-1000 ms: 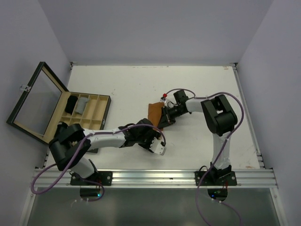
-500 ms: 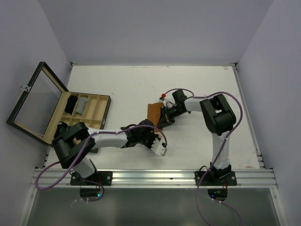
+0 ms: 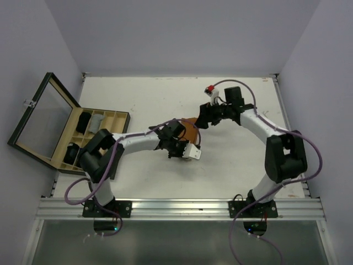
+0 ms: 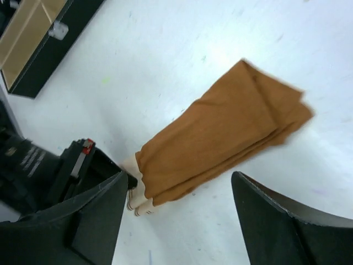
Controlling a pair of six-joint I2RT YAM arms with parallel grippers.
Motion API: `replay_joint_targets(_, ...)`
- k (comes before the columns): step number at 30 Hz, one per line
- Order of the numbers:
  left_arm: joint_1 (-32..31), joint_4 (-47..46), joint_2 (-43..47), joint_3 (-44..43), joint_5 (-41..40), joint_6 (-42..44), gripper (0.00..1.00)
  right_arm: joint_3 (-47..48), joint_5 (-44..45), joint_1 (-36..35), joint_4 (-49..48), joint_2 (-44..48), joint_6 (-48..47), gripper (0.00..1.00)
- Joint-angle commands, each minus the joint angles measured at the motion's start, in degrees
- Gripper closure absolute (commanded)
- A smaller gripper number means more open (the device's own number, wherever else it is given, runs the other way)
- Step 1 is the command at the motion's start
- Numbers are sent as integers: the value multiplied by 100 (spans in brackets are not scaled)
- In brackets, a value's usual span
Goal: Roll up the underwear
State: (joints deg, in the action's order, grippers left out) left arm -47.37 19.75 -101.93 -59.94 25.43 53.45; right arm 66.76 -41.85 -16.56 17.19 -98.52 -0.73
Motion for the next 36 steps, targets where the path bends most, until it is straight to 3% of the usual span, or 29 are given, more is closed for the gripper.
replay_joint_targets(1,474,1469,-537,-552,1032,-204,100,345,90,433,96,816,-840,19)
replay_joint_targets(4,756,2093,-1047,-1158,1323,-90,100,767,509,531,450,966,-946,1)
replay_joint_targets(5,869,2399,-1327,-1291,1385,-63,100,846,798,539,521,1010,-1225,1)
replay_joint_targets(10,1142,2815,-1988,-1977,1640,-273,100,1075,196,610,1476,1597,-2753,1)
replay_joint_targets(14,1239,3086,-2436,-2240,1684,-493,100,830,-253,610,1497,2257,-3246,1)
replay_joint_targets(21,1371,3088,-2955,-2478,1649,-1169,100,1094,-1641,523,3658,2496,-4777,1)
replay_joint_targets(23,1424,3105,-3096,-2566,1684,-1477,100,866,-987,111,3825,2469,-4716,1)
replay_joint_targets(25,1450,3079,-3166,-2584,1719,-1767,100,402,73,-723,3539,2548,-4621,2)
replay_joint_targets(27,1459,2991,-3210,-2549,1693,-1943,100,-591,561,-1407,2899,2897,-4358,8)
replay_joint_targets(28,1468,2965,-3236,-2540,1667,-2126,100,-873,842,-1568,2199,2961,-4226,10)
replay_joint_targets(31,1468,2903,-3254,-2540,1606,-2391,100,-1524,1502,-1886,1379,2769,-4128,17)
replay_joint_targets(36,1442,2798,-3263,-2514,1482,-2576,100,-1886,1847,-2036,637,2452,-4427,19)
